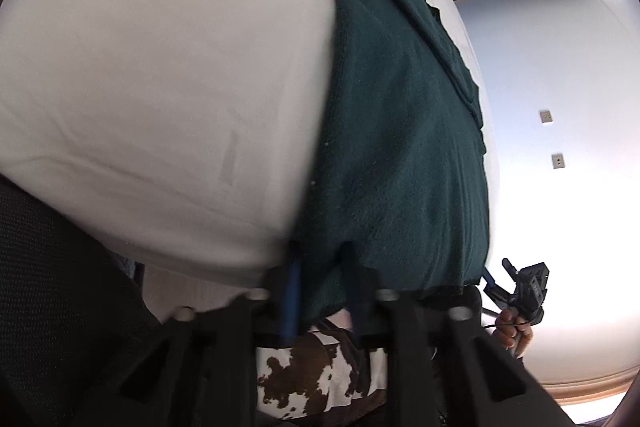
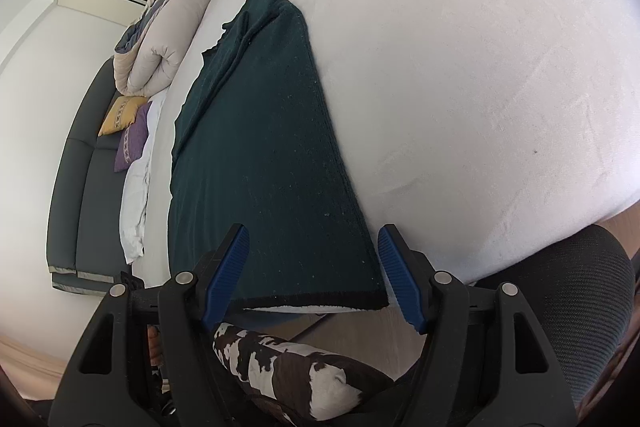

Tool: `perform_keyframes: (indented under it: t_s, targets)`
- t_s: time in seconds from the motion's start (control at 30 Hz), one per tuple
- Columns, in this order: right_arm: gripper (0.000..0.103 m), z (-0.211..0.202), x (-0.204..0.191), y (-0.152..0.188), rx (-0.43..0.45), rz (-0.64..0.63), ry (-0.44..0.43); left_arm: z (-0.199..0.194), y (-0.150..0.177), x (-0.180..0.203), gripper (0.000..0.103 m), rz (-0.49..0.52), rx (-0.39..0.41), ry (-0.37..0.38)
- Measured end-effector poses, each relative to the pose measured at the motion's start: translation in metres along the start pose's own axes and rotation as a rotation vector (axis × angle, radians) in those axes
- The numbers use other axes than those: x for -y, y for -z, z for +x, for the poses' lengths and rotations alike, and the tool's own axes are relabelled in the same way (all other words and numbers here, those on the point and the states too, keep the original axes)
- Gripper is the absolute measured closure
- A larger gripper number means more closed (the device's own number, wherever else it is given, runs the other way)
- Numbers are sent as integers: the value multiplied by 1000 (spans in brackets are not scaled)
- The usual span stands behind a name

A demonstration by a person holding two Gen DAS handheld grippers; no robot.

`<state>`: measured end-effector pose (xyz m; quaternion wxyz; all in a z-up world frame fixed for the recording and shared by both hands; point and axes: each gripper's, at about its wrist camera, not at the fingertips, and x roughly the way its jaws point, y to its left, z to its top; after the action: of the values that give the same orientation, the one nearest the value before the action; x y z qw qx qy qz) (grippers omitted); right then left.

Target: Fold small clothes

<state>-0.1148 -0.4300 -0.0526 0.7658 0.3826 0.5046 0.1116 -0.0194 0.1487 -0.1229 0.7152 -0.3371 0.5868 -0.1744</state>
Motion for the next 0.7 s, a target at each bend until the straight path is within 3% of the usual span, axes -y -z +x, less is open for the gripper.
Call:
perform_keyframes:
  t_s: [0.23,0.5,0.57,0.63,0.7]
  targets:
    - [37,0,4,3,-32,-6,38,0,1,13,98,40,13,-28]
    - [38,15,5,2,-82,-19,57,-10,2,14,98,56,31,-9]
    - [48,17,6,2,-85,-20,58,-14,3,16,98,62,36,2]
    - [74,18,5,1,-93,-30,59,-20,4,18,98,65,47,20]
    - [83,19,4,3,-91,-38,68,-25,4,19,98,64,60,42]
